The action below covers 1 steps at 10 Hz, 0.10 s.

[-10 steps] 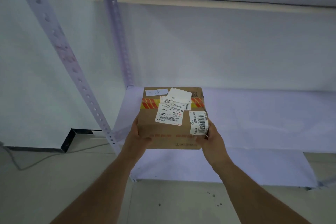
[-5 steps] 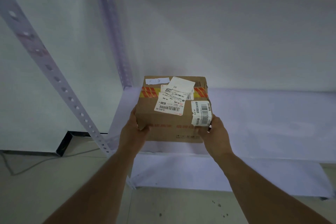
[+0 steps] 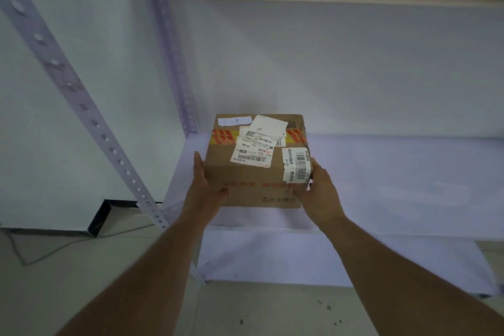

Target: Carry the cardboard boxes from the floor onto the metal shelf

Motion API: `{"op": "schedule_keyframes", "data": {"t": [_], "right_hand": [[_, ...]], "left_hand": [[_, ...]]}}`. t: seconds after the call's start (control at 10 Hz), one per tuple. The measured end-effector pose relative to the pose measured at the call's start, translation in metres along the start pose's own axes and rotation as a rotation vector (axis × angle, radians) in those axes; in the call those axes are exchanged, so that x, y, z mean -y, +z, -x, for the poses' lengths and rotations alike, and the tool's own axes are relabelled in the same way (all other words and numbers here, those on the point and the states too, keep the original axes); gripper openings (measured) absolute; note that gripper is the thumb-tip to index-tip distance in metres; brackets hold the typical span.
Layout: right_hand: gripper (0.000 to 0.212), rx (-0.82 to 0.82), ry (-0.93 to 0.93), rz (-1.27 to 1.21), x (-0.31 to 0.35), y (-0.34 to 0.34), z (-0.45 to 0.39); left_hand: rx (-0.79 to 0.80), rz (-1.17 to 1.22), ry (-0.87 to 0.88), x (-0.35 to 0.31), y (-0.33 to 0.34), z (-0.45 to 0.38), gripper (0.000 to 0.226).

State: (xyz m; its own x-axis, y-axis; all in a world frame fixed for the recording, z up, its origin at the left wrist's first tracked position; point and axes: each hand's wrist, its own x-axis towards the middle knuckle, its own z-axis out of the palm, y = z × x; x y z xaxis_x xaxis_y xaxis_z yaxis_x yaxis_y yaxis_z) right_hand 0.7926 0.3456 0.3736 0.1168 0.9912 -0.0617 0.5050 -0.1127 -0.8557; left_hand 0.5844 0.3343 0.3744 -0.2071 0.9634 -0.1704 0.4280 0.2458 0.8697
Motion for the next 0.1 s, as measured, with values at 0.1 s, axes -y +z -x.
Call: {"op": "schedule_keyframes", "data": {"t": [0.1], "right_hand": [[0.068,-0.015,0.099,0.085,0.0036,-0.0040,0.0096]], "left_hand": [[0.000,0.054,0.023,-0.0106,-0.0046,0.0233,0.102]]}}
